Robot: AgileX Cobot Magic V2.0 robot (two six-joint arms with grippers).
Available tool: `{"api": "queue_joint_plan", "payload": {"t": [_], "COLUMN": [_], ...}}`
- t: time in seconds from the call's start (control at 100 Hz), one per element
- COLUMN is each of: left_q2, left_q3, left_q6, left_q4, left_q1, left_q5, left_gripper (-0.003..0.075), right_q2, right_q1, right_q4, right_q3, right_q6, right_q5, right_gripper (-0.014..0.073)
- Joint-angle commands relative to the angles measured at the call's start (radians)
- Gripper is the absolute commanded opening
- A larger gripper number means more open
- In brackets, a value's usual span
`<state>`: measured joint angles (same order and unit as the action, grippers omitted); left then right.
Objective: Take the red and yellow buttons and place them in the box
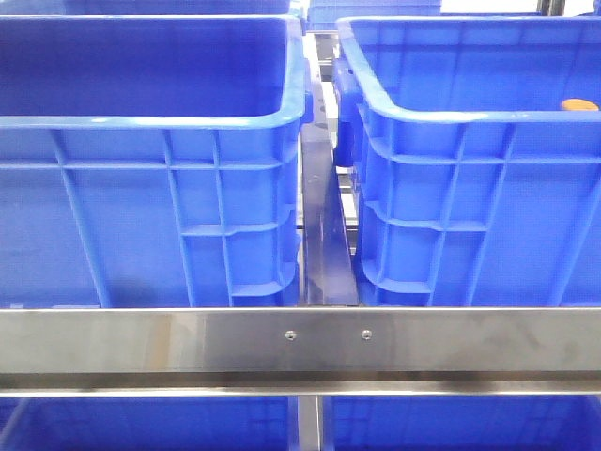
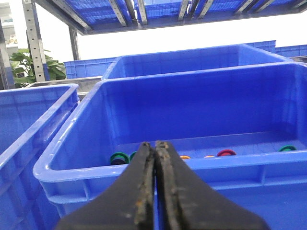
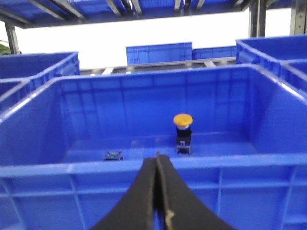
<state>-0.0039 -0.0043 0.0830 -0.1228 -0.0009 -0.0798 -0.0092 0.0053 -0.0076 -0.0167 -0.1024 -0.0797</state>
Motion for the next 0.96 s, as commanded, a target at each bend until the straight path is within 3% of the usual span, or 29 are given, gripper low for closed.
{"api": "queue_joint_plan", "payload": {"t": [0.0, 0.95], "left_q2": [-0.034, -0.034], "left_q3": [0.048, 0.048], "left_q6": [0.01, 0.01], "left_q4": [0.009, 0.009], "left_q1": [0.001, 0.001], "left_q5": [-0.08, -0.08], "left_gripper": [-0.0019, -0.0019], "right_q2": [-0.027, -0.027], "right_q1": [-0.003, -0.003], "right_q4": [0.0, 0.0], "right_q3": [0.008, 0.008], "right_q6": [-0.001, -0.001], "right_q5": [-0.089, -0.118], "right_gripper": [-0.0068, -0.0068]}}
